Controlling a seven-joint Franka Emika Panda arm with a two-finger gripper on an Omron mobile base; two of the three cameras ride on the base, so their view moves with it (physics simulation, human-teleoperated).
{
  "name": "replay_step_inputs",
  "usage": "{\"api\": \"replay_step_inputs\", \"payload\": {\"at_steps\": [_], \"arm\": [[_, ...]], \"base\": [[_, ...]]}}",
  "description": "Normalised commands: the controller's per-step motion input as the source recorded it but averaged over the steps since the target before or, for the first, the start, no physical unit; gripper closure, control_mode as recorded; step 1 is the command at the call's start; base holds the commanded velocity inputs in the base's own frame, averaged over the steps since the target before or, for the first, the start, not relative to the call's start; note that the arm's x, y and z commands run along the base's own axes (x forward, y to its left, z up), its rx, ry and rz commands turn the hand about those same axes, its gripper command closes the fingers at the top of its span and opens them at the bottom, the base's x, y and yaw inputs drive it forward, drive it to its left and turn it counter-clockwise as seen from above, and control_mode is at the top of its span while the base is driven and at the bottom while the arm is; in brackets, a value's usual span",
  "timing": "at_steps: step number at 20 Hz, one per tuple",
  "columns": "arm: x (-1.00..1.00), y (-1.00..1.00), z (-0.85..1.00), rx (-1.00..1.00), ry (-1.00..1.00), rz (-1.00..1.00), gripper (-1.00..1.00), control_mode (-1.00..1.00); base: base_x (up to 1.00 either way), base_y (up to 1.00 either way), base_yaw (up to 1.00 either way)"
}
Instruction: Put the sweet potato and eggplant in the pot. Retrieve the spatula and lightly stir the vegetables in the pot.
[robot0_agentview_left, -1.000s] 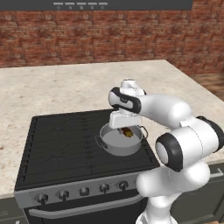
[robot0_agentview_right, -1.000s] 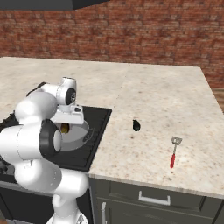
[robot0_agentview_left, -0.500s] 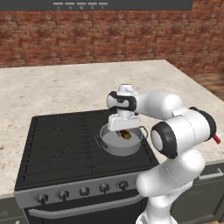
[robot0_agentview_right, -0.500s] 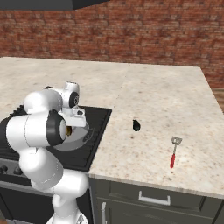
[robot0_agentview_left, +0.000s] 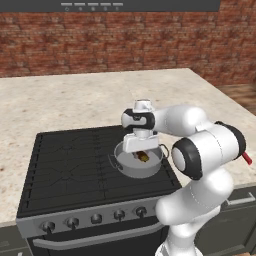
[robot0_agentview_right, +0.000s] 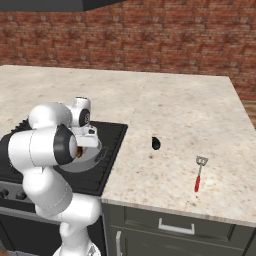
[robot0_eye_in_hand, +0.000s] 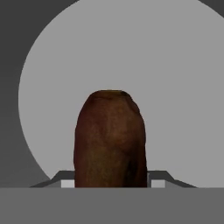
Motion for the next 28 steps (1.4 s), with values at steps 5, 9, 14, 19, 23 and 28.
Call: {"api": "replay_step_inputs", "payload": {"at_steps": [5,9,14,19,23,28], "arm": [[0.00,0.04,0.00,-0.02,-0.09,0.00,1.00,-1.00],[0.07,0.00,0.00,-0.01,-0.07,0.00,1.00,-1.00],[0.17,0.00,0.00,-0.01,-0.01,-0.02,1.00,-1.00],[0.28,0.01,-0.02,-0.02,0.00,-0.03,1.00,-1.00],[0.18,0.02,-0.14,-0.01,0.00,-0.03,1.00,-1.00],[0.03,0.02,-0.11,0.00,0.01,-0.03,1.00,-1.00]], "base": [[0.00,0.00,0.00],[0.00,0.00,0.00],[0.00,0.00,0.00],[0.00,0.00,0.00],[0.00,0.00,0.00],[0.00,0.00,0.00]]}}
